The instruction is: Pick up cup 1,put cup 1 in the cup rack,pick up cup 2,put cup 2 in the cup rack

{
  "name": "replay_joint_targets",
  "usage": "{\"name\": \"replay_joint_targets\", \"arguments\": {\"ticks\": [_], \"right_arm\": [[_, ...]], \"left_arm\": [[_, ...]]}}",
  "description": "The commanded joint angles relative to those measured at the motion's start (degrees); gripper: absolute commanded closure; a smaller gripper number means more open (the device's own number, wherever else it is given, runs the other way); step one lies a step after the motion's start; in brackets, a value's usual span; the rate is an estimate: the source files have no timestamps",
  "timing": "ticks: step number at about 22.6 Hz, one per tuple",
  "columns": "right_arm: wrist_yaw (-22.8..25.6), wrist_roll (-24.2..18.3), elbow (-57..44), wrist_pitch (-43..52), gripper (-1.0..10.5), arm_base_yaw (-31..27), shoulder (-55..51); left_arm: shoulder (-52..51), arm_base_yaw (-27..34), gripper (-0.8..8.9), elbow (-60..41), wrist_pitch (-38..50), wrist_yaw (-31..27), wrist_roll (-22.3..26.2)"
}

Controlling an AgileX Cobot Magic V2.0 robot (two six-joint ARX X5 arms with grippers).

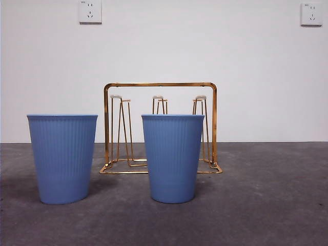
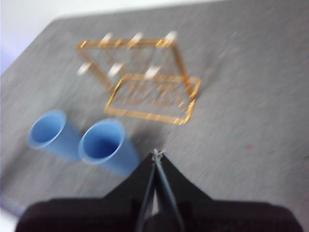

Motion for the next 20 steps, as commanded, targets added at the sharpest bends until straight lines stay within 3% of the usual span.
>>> {"name": "replay_joint_targets", "arguments": {"ticks": [1, 5, 13, 14, 15, 17, 18, 20], "right_arm": [[-2.82, -5.86, 3.1, -5.07, 9.6, 0.02, 3.13], [-4.9, -10.12, 6.6, -10.86, 9.6, 0.07, 6.54], [-5.99, -10.1, 8.22, -11.96, 9.4, 0.11, 8.61], [-6.97, -10.01, 8.22, -11.91, 9.1, 0.17, 8.83], [-7.48, -9.81, 8.22, -11.89, 8.2, 0.26, 8.9], [-7.76, -9.6, 8.22, -11.5, 5.1, 0.85, 9.11], [-8.07, -9.03, 8.22, -11.47, 3.8, 1.31, 9.25], [-10.34, -8.17, 8.24, -11.47, 3.8, 2.43, 10.19]], "left_arm": [[1.31, 0.11, 8.2, 1.77, -2.93, 2.03, 3.06], [2.73, -0.68, 8.2, 3.23, -5.57, 3.54, 4.17], [4.11, -2.54, 8.11, 3.54, -5.55, 4.57, 4.04], [4.28, -2.69, 7.62, 3.56, -5.42, 4.57, 3.19], [4.52, -2.69, 6.35, 3.56, -5.44, 4.59, 2.27], [5.01, -2.69, 2.35, 3.56, -5.38, 5.33, 1.6], [5.31, -2.69, 1.57, 3.56, -4.92, 7.39, 1.49], [5.77, -2.8, 1.56, 3.56, -2.95, 13.14, 0.5]]}}
